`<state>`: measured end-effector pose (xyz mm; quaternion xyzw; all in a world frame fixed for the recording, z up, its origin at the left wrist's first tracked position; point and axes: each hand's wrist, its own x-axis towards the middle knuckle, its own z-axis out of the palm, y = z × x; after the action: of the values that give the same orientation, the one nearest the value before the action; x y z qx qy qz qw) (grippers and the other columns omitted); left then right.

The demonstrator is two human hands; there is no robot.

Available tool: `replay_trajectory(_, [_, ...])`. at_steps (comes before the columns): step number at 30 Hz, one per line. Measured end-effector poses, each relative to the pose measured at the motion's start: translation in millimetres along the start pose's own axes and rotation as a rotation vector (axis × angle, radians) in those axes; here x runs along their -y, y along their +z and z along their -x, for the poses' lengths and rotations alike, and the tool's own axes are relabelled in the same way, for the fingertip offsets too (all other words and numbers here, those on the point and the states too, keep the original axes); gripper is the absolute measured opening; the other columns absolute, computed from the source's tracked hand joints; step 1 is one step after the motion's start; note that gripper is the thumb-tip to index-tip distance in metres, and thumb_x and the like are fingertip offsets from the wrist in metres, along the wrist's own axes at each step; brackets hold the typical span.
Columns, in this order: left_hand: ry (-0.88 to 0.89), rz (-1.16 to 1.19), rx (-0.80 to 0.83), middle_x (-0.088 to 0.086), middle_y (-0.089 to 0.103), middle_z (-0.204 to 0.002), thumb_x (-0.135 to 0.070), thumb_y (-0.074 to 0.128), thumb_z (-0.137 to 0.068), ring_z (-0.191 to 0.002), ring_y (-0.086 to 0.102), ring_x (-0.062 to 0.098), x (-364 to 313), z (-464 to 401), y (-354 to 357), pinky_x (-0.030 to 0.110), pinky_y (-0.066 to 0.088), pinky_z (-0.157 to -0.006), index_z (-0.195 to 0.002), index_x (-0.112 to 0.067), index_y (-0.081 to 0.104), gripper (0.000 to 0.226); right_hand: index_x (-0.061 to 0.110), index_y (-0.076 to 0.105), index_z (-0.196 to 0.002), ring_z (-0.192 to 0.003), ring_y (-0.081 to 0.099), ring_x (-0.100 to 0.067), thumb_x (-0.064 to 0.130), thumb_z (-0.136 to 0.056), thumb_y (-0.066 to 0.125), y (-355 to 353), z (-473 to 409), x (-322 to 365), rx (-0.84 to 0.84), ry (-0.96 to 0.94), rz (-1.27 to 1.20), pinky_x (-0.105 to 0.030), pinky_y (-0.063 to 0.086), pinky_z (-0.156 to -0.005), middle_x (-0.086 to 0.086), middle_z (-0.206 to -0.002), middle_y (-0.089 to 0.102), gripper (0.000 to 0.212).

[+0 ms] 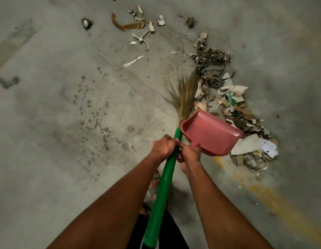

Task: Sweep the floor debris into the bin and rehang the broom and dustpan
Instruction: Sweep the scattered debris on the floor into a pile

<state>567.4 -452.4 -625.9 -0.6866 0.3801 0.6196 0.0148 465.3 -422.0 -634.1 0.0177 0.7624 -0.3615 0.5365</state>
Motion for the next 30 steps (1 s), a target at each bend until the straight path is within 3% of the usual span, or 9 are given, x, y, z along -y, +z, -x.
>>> replay_trajectory(3, [0.003,-0.038,0.002,0.016,0.066,-0.122,-0.035,0.039,-0.103,-0.118,0.057,0.035,-10,-4,-3,0.044,0.036,-0.106,-0.111,-0.013,0.069,0.038,0.018,0.042,-0.107,-0.035,0.034,-0.01,-0.001,-0.075,0.087,-1,-5,5,-0.025,-0.004,0.009,-0.021,0.027,-0.037,-0.002,-0.051,0.046,0.058])
replay_trajectory(5, [-0.013,0.076,0.015,0.019,0.066,-0.124,-0.042,0.038,-0.095,-0.115,0.06,0.037,-14,-13,-4,0.045,0.043,-0.105,-0.117,-0.006,0.068,0.052,0.012,0.044,-0.108,-0.035,0.035,-0.012,0.001,-0.075,0.087,-1,-3,9,-0.016,-0.025,0.056,-0.02,0.028,-0.037,-0.007,-0.055,0.047,0.055])
replay_trajectory(7, [-0.031,0.185,0.037,0.024,0.069,-0.112,-0.045,0.04,-0.086,-0.103,0.066,0.038,-16,-29,-3,0.044,0.053,-0.093,-0.115,-0.001,0.066,0.059,0.005,0.046,-0.123,-0.037,0.039,-0.014,0.004,-0.077,0.084,0,2,11,0.012,-0.062,0.11,-0.021,0.031,-0.038,-0.011,-0.061,0.051,0.06])
replay_trajectory(10, [-0.07,0.342,0.108,0.015,0.069,-0.097,-0.039,0.048,-0.098,-0.086,0.068,0.029,-25,-46,-2,0.045,0.06,-0.086,-0.108,-0.004,0.064,0.04,0.009,0.041,-0.127,-0.045,0.054,-0.017,0.011,-0.078,0.082,1,9,13,0.046,-0.116,0.191,-0.025,0.041,-0.04,-0.014,-0.076,0.063,0.064])
replay_trajectory(14, [-0.063,0.513,0.183,0.02,0.069,-0.096,-0.022,0.048,-0.106,-0.082,0.067,0.031,-31,-55,-6,0.052,0.059,-0.088,-0.112,0.0,0.061,0.026,0.015,0.045,-0.12,-0.058,0.069,-0.02,0.029,-0.088,0.077,1,10,21,-0.009,-0.149,0.207,-0.026,0.047,-0.041,-0.018,-0.098,0.07,0.047])
replay_trajectory(17, [-0.018,0.571,0.114,0.019,0.06,-0.089,-0.012,0.047,-0.107,-0.063,0.061,0.024,-36,-42,-17,0.038,0.058,-0.061,-0.129,0.001,0.052,0.027,0.018,0.054,-0.108,-0.056,0.072,-0.023,0.047,-0.103,0.057,-3,5,32,-0.071,-0.156,0.15,-0.023,0.041,-0.038,-0.011,-0.085,0.066,0.029])
replay_trajectory(20, [0.033,0.55,0.047,0.018,0.057,-0.089,-0.01,0.051,-0.104,-0.058,0.055,0.023,-31,-29,-42,0.031,0.052,-0.049,-0.137,-0.014,0.047,0.033,0.018,0.053,-0.104,-0.05,0.067,-0.026,0.054,-0.106,0.043,1,5,47,-0.049,-0.19,0.188,-0.02,0.037,-0.037,-0.01,-0.077,0.06,0.038])
replay_trajectory(25, [0.165,0.423,-0.078,0.017,0.06,-0.087,-0.011,0.06,-0.097,-0.057,0.058,0.03,-15,-16,-105,0.037,0.052,-0.05,-0.137,-0.029,0.049,0.045,0.011,0.051,-0.106,-0.043,0.058,-0.017,0.053,-0.108,0.043,34,8,87,0.091,-0.199,0.212,-0.018,0.031,-0.035,-0.01,-0.082,0.057,0.043])
replay_trajectory(30, [0.187,0.348,-0.241,0.019,0.066,-0.092,-0.015,0.062,-0.096,-0.058,0.065,0.029,2,-26,-183,0.042,0.059,-0.054,-0.14,-0.038,0.049,0.051,0.022,0.044,-0.105,-0.041,0.05,-0.011,0.039,-0.111,0.047,94,6,117,0.268,-0.22,0.185,-0.014,0.026,-0.038,0.0,-0.085,0.059,0.018])
